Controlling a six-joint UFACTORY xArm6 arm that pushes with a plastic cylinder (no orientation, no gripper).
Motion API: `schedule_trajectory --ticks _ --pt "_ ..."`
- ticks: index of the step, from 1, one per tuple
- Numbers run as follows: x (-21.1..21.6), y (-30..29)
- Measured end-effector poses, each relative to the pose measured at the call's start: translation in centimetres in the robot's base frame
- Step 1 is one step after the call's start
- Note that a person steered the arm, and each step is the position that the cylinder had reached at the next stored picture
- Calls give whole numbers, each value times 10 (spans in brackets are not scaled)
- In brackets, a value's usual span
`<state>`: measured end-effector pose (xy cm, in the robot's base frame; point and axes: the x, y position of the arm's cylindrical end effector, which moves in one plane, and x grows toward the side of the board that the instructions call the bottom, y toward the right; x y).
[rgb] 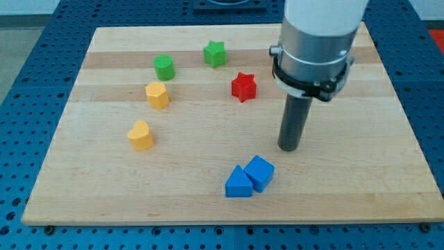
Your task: Place the green circle diagonal to the red circle
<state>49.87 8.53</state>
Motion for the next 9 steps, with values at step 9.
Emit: schedule_trajectory --ticks 9 --pt "-187 -242"
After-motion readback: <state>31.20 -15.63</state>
